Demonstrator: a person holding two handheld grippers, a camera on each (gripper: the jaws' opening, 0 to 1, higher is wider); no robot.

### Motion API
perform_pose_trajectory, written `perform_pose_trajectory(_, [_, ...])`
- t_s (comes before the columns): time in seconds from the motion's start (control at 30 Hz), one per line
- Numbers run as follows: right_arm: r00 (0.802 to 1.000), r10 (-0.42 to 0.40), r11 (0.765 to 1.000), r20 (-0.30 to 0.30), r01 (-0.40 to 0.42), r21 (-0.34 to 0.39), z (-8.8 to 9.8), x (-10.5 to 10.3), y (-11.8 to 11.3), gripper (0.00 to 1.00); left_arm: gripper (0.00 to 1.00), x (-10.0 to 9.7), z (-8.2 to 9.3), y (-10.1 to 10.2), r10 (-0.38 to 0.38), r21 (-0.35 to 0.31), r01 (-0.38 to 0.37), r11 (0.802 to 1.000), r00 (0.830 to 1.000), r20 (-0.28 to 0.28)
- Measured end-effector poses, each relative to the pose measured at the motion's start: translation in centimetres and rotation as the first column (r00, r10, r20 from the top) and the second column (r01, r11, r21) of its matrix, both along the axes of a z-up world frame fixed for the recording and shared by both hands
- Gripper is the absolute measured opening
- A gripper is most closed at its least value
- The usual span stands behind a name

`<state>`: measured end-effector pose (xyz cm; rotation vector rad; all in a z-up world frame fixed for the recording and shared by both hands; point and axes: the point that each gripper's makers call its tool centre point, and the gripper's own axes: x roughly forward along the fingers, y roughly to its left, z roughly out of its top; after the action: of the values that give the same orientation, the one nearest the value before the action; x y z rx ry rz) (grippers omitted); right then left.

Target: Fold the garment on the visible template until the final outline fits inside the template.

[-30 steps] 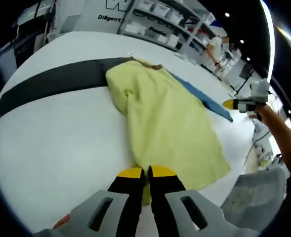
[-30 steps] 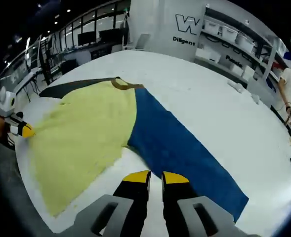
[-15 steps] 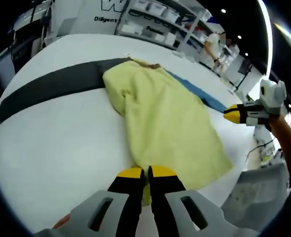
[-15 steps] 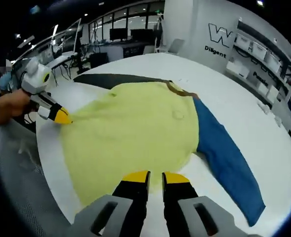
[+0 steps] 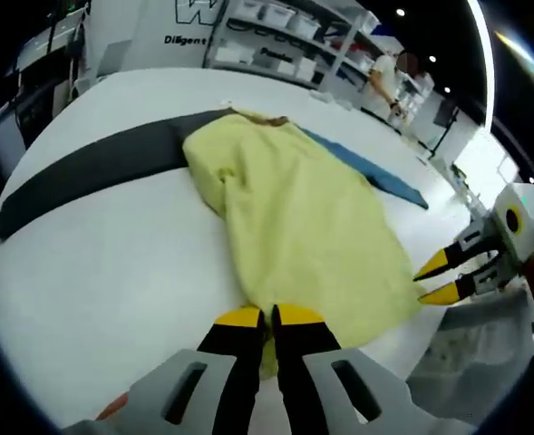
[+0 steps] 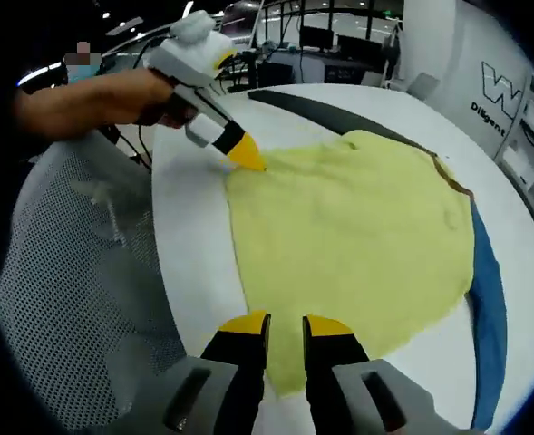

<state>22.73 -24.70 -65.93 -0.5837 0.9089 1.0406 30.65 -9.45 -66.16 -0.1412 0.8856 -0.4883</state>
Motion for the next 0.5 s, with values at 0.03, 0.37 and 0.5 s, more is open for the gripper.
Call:
perform_pose_trajectory(0.03, [0.999,0.034,0.999,-0.004,-0.034,-0.031,-0.3,-0.6,-0.3,0.14,0.00,0.0,0.1,0.0,-0.001,-0.001,0.001,1.000,1.000,0.001])
perform_pose_trajectory(0.37, [0.983,0.182,0.973,-0.004,-0.181,-0.142,-1.4,-2.5,-2.5,0.19,0.00,-0.1,0.1,-0.5,-0.021,-0.002,0.021,1.000,1.000,0.001])
perform_pose_trajectory(0.5, [0.979,0.201,0.961,-0.015,-0.200,-0.191,-2.1,-2.3,-3.8,0.19,0.00,-0.2,0.2,-0.6,-0.024,-0.007,0.024,1.000,1.000,0.003])
